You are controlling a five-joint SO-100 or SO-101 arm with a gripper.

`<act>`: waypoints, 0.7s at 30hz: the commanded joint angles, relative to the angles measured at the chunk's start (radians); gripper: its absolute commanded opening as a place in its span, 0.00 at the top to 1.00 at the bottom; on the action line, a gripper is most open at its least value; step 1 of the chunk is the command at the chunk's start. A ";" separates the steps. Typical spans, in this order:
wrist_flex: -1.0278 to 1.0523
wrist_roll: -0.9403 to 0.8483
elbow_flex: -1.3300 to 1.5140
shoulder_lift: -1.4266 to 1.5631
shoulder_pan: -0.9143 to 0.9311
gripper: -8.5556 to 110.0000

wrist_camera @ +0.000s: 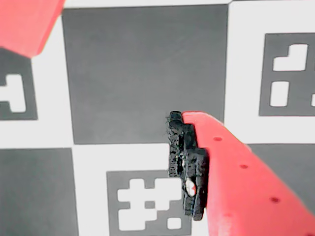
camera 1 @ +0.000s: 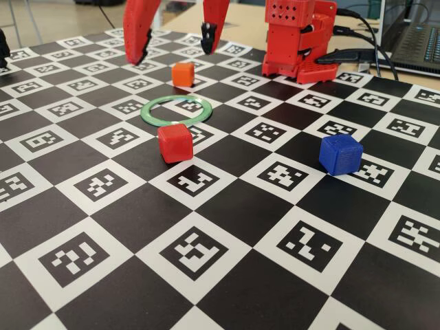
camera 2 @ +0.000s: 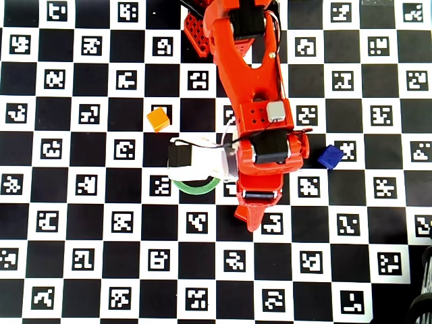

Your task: Grab the red cube then put it in the green circle then put the blue cube on top and finally the orange cube on top

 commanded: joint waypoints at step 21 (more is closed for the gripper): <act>-0.336 -0.011 0.089 -0.193 0.005 0.52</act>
